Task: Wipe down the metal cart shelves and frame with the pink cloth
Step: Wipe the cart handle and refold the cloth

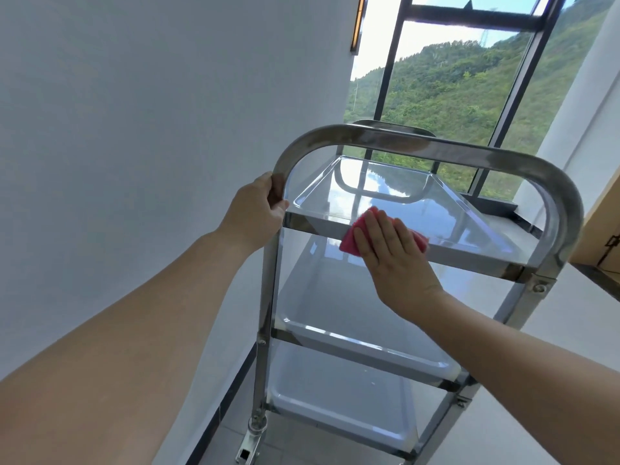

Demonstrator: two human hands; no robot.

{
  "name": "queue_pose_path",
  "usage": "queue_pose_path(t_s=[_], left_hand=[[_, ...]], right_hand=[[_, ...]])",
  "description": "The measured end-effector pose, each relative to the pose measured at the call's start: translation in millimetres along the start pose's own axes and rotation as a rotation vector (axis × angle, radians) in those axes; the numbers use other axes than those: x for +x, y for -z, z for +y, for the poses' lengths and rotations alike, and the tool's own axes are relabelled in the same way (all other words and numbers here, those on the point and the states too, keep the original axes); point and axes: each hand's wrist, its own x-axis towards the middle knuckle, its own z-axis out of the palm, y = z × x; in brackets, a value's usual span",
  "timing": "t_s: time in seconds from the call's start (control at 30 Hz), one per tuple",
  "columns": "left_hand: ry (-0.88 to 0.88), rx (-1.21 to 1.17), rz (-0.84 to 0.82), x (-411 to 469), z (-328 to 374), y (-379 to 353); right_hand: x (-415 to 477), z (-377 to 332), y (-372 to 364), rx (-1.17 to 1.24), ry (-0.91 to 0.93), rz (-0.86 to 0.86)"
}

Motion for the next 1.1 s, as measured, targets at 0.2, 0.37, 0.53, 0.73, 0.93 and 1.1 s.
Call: queue_pose_path(t_s=[0.2, 0.37, 0.53, 0.73, 0.93, 1.1], left_hand=[[0.017, -0.026, 0.005, 1, -2, -1], [0.028, -0.033, 0.022, 1, -1, -3], [0.018, -0.043, 0.033, 1, -4, 0], [0.033, -0.036, 0.027, 0, -1, -2], [0.177, -0.057, -0.027, -4, 18, 4], [0.685, -0.055, -0.067, 0, 69, 47]], right_hand=[[40, -34, -1, 0.006, 0.002, -0.083], [70, -56, 7, -0.034, 0.050, -0.123], [83, -63, 5, 0.008, 0.087, -0.140], [83, -40, 12, 0.280, 0.150, -0.091], [88, -34, 19, 0.679, -0.006, 0.028], [114, -17, 63, 1.036, -0.198, -0.010]])
